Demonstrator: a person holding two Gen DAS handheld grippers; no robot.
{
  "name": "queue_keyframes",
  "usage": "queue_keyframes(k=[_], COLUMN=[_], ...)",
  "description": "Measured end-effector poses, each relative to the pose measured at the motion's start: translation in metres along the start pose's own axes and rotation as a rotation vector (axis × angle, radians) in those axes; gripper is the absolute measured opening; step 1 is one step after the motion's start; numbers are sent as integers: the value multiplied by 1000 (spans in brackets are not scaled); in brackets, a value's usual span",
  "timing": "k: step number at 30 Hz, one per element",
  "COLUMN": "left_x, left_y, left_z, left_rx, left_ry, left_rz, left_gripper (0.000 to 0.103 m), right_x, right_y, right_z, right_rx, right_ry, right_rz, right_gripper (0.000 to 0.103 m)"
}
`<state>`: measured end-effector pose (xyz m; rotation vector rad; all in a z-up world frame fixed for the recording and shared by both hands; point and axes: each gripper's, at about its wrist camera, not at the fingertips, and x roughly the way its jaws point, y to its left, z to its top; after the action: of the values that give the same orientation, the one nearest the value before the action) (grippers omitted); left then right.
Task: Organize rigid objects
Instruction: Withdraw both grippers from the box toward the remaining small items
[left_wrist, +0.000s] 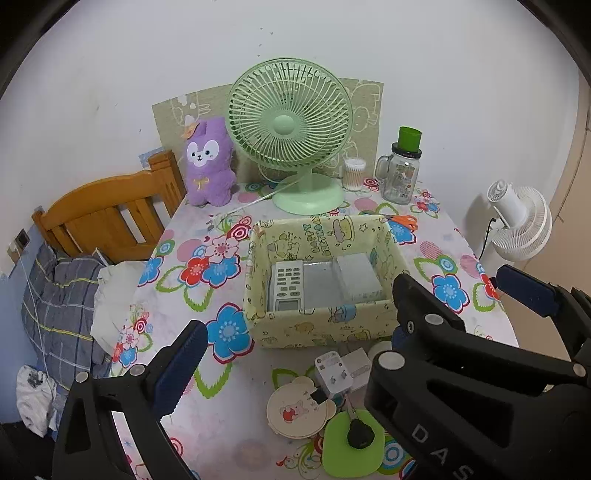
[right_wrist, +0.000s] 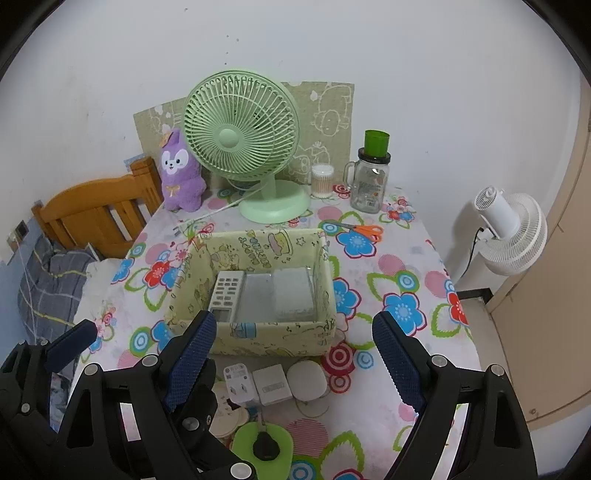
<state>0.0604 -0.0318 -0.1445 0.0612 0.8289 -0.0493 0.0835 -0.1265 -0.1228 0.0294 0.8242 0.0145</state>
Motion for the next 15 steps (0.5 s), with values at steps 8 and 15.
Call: queue_keyframes(k=[8,15], left_x=[14,28], left_y=[3,4], left_z=[-18,-35], left_rx=[-10,-3], left_ry=[27,52], left_rz=[-16,-31], left_gripper=[101,101], right_x=[15,27], right_y=[3,5], right_z=[-19,-37], right_rx=[-2,-5], right_ry=[45,64], right_rz=[-2,-20], right_gripper=[89,89])
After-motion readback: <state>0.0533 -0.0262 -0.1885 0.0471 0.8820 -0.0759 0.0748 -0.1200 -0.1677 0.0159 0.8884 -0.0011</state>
